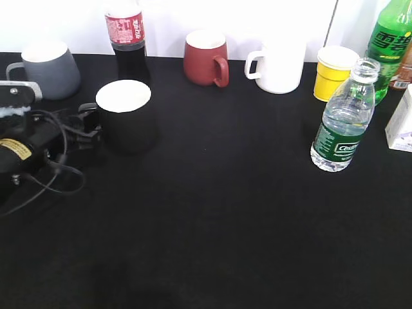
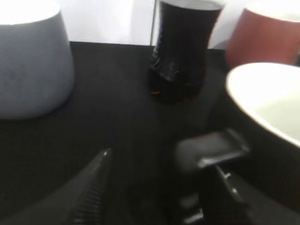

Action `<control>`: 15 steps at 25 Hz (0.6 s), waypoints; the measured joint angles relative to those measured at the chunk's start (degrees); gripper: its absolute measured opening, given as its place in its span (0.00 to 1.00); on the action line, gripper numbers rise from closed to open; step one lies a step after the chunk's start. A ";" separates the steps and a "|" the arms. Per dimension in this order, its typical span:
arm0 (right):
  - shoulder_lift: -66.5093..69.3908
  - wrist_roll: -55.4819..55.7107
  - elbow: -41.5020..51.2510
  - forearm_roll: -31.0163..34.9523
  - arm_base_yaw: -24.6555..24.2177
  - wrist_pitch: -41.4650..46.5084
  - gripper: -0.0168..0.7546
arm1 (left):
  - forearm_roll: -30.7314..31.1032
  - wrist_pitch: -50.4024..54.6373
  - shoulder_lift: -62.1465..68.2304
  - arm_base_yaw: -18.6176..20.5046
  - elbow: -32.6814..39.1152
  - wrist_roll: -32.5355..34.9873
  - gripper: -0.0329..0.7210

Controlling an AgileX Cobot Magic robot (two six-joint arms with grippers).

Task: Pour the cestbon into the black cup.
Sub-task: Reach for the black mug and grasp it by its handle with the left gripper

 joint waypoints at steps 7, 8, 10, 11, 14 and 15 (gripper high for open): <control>0.00 0.00 0.00 0.00 0.00 0.00 0.67 | 9.58 -3.54 4.11 4.08 -2.63 0.00 0.55; 0.00 0.00 0.00 0.00 0.00 0.00 0.67 | 9.83 -3.34 4.56 4.08 -3.94 0.00 0.54; 0.00 0.00 0.00 0.00 0.00 0.00 0.67 | 10.19 -2.30 4.89 4.08 -6.36 0.00 0.49; 0.00 0.00 0.00 0.00 0.00 0.00 0.67 | 10.52 -1.35 4.94 4.08 -7.31 0.00 0.47; 0.00 0.00 0.00 0.00 0.00 0.00 0.67 | 12.21 1.12 7.20 4.08 -11.37 0.00 0.35; 0.00 0.00 0.00 0.00 0.00 0.00 0.67 | 13.56 0.28 8.22 4.13 -11.90 0.00 0.26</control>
